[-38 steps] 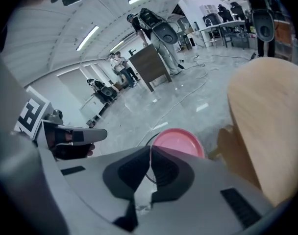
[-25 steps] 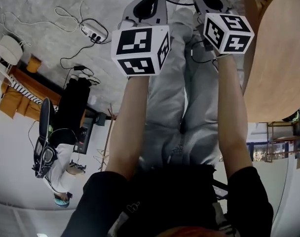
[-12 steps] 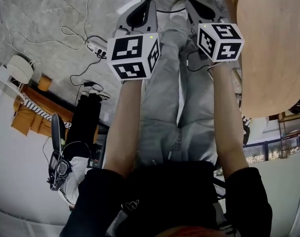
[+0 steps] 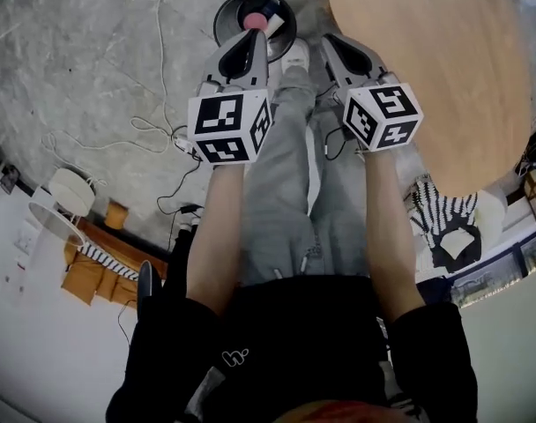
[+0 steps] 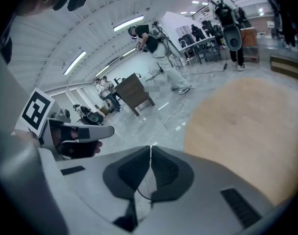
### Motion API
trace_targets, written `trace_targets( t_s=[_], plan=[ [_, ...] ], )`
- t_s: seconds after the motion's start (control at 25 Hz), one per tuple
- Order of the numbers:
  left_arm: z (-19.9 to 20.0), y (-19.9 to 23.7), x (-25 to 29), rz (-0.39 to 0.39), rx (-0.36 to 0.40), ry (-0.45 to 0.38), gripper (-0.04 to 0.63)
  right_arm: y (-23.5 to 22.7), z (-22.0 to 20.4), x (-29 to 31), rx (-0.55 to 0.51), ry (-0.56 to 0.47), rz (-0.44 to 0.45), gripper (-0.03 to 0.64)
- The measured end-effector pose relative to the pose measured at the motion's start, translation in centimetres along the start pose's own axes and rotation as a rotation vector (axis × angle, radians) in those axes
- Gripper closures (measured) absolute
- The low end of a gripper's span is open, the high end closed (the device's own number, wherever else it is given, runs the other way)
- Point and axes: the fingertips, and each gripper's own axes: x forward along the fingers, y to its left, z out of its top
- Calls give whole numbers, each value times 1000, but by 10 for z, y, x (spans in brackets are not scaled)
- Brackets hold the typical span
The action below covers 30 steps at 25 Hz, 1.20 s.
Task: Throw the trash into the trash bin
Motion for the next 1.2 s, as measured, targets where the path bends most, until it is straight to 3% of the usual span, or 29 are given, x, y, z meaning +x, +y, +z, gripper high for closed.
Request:
trace_targets(
  t_s=[0.24,0.44,0.84,1.04,1.2],
  plan=[
    [62,-97,-15,-134,84,-38,584,-32,51,-113,84,-142,-167,604],
    [123,-198,-27,-263,137,-121,584,-66,92,-224,168,-342,-323,606],
    [206,-391,-87,-428,282,-267,584,-103,140,-446,310,-720,-566,606],
    [237,-498,-126,-552,338,-343,584,-115,160,-567,310,-882,-659,606],
    [256,-574,-173,-658,371,-414,584,-106,188,-661,217,-980,-733,604]
  ],
)
